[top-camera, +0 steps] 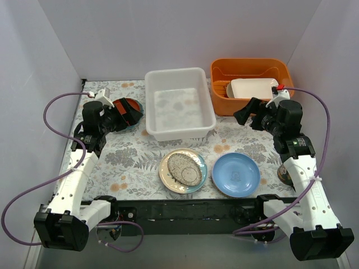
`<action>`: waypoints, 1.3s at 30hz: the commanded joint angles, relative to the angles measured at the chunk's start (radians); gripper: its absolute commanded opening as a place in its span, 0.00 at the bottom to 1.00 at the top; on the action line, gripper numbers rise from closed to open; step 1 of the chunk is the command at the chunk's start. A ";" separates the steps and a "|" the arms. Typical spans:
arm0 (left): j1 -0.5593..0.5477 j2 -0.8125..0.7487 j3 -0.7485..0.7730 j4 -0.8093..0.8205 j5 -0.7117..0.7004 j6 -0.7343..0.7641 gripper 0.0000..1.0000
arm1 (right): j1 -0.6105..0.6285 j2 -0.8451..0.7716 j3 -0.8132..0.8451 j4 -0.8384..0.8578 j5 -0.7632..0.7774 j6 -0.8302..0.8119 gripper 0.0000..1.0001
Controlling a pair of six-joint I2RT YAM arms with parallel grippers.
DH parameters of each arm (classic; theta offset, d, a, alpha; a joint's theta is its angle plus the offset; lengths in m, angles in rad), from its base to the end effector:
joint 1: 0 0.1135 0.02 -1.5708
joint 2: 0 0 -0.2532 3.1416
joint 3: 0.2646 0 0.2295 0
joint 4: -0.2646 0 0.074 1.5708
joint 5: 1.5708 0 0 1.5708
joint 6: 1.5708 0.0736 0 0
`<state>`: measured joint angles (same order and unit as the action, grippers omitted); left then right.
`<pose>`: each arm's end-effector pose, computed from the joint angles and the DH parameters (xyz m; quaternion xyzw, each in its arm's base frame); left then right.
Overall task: Place the plates into the plastic bin on the countertop
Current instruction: Pick up the plate from the corner of the board.
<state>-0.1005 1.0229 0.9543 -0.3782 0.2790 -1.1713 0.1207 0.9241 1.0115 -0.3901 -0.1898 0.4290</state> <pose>0.2405 -0.0446 0.3118 -0.3638 0.7585 -0.4081 0.3547 0.2192 0.0406 0.3511 0.0677 0.8011 0.2335 0.5469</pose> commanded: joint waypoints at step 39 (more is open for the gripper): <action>-0.542 0.281 0.210 0.001 0.031 -0.053 0.98 | -0.003 -0.021 -0.194 -0.371 0.139 -0.039 0.98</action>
<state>-0.5648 1.2709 1.1053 -0.4194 0.3485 -1.2026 0.1200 0.9138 0.8333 -0.7158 -0.0879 0.3710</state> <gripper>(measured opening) 0.982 0.980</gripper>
